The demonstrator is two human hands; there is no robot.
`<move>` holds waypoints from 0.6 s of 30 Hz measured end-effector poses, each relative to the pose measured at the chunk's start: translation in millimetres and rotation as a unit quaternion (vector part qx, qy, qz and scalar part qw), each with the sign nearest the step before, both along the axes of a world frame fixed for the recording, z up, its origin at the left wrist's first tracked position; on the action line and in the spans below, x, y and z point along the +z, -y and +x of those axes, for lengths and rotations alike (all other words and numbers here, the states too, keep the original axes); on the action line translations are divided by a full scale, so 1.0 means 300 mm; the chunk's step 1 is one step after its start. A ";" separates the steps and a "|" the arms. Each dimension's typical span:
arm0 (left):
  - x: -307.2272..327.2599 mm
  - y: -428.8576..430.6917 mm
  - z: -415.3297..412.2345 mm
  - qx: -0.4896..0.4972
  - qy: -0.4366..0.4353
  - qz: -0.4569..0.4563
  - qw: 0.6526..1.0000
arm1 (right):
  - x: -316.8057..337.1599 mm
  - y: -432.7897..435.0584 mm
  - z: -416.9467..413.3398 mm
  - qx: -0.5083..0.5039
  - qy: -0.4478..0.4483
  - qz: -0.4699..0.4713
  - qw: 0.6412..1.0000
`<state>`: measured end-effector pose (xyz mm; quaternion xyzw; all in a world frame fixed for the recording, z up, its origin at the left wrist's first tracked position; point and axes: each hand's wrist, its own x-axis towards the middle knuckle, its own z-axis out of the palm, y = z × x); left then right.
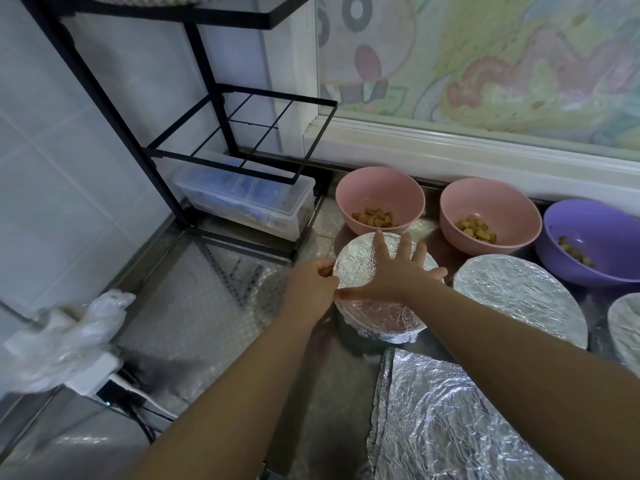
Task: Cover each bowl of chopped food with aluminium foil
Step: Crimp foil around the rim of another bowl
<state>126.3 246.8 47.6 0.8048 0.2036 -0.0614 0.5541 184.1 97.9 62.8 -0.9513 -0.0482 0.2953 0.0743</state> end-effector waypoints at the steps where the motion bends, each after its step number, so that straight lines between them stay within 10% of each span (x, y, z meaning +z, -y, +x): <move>1: 0.000 -0.003 0.009 -0.001 0.005 -0.003 1.000 | 0.003 0.003 0.003 -0.007 -0.013 0.003 1.000; 18: -0.121 0.040 -0.163 0.065 0.010 -0.159 0.985 | 0.012 0.020 0.011 0.052 0.001 -0.017 0.999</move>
